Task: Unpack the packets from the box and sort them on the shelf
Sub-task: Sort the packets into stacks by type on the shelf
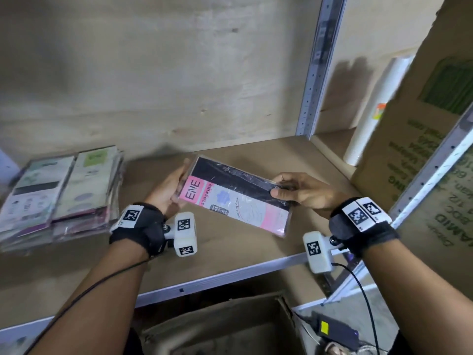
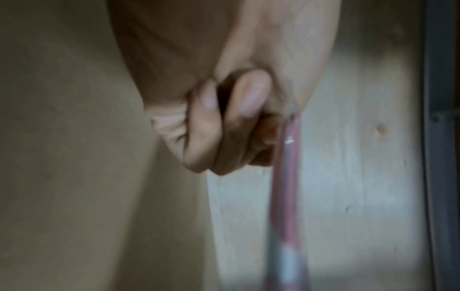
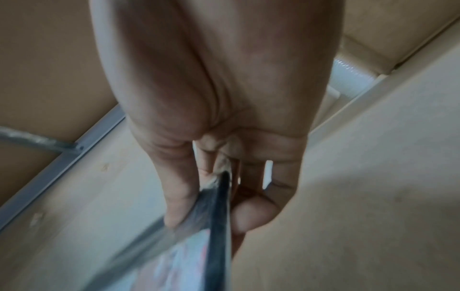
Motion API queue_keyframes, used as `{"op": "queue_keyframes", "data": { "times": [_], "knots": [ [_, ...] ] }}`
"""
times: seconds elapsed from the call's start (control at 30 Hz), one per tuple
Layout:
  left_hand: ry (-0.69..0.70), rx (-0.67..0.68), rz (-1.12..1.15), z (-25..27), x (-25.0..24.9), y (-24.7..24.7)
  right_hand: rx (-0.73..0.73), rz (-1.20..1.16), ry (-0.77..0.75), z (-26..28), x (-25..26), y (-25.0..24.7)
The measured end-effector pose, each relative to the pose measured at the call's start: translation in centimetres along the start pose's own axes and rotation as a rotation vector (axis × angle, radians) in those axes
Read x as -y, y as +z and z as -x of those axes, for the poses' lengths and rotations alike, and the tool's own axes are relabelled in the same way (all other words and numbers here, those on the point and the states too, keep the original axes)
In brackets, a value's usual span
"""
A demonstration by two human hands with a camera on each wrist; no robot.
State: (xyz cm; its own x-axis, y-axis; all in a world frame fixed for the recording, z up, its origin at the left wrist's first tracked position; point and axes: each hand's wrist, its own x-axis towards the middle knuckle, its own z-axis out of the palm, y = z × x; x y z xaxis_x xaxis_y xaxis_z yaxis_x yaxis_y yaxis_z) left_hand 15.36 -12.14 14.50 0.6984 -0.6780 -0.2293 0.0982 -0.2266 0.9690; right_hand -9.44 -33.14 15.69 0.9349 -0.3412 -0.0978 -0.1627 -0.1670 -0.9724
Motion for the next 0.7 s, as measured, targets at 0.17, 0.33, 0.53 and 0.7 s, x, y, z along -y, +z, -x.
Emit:
{"op": "queue_keyframes", "data": {
  "times": [0.17,0.33,0.53,0.7],
  "knots": [
    [-0.067,-0.161,0.417,0.5,1.1,0.1,-0.077,-0.078,0.098,0.7,-0.5,-0.5],
    [-0.074,-0.027,0.344,2.3,1.0,2.7,-0.181,-0.297,0.174,0.1,-0.6,0.6],
    [-0.119,0.202,0.180,4.6,2.0,6.9,-0.243,-0.467,0.213,-1.3,-0.3,4.0],
    [-0.063,0.113,0.048,4.6,1.9,7.1,-0.277,-0.106,0.313,-2.0,-0.4,4.8]
  ]
}}
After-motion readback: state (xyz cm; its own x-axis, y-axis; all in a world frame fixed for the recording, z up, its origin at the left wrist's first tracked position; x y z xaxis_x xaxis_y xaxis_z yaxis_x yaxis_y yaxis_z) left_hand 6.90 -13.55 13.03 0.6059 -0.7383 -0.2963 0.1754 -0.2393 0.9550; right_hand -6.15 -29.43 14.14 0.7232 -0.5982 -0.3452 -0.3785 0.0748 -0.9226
